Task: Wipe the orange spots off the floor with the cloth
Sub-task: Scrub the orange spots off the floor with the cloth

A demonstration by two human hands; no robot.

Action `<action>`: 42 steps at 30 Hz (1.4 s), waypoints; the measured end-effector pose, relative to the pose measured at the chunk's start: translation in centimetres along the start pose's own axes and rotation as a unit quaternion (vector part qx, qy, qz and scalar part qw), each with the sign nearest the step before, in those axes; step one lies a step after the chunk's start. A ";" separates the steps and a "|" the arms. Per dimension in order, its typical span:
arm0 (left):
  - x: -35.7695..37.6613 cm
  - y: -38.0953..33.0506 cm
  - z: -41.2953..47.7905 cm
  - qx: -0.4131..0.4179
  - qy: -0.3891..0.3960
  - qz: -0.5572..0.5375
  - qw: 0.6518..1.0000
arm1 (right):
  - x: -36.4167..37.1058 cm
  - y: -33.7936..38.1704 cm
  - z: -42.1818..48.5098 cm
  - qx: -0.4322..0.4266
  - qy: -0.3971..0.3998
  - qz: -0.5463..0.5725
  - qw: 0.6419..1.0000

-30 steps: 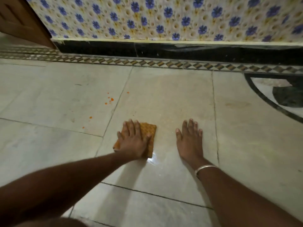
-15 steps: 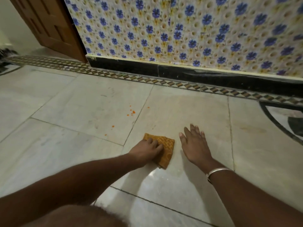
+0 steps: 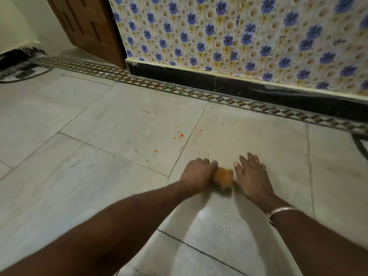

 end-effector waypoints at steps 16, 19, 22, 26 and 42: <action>-4.0 24.2 -8.7 -0.496 -0.173 -0.206 0.826 | 7.5 13.2 4.4 -0.140 0.017 -0.014 0.990; -1.0 20.5 -5.3 -0.366 -0.084 -0.138 0.916 | 9.7 13.2 5.8 -0.152 0.023 -0.065 0.986; 4.1 17.8 -2.8 -0.280 0.015 -0.039 0.959 | 12.3 11.9 6.5 -0.151 0.014 -0.090 0.984; 4.1 20.0 -2.6 -0.328 -0.017 -0.016 0.944 | 13.8 10.8 6.3 -0.157 -0.026 -0.097 0.982; 4.4 19.4 -6.8 -0.455 -0.035 -0.024 0.889 | 13.3 10.8 6.0 -0.166 -0.056 -0.075 0.982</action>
Point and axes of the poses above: each hand's wrist, its own z-axis towards the middle knuckle, its own x-axis out of the palm, y = z × x, the point moved 6 cm from there along z, towards the middle knuckle, and after that the axes turned 2 degrees about -y, right-handed, at the moved point
